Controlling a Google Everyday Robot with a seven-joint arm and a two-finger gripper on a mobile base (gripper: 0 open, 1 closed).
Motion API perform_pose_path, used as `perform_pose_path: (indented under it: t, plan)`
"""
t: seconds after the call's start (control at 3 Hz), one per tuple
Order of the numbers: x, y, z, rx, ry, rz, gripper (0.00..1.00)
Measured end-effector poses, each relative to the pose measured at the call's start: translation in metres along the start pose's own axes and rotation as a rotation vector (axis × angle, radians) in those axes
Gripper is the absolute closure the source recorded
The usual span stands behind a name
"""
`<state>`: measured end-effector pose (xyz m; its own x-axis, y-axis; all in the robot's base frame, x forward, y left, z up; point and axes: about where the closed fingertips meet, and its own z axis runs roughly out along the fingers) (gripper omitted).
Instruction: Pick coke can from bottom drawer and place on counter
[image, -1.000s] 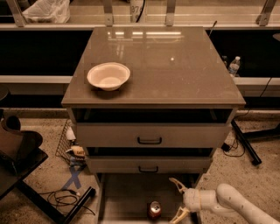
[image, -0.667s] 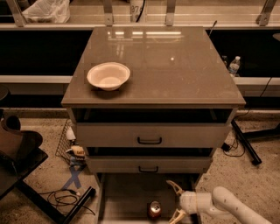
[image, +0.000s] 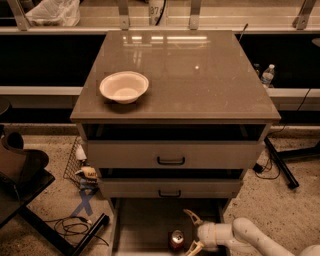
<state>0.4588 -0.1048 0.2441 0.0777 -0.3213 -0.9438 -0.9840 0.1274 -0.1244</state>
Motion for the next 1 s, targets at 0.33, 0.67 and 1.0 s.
perform_pose_path:
  t: [0.33,0.67,1.0]
  plan:
    - [0.015,0.000,0.015,0.024,-0.036,-0.013,0.00]
    - [0.030,0.008,0.025,0.022,-0.040,0.002,0.00]
    - [0.041,0.013,0.033,0.012,-0.028,0.029,0.14]
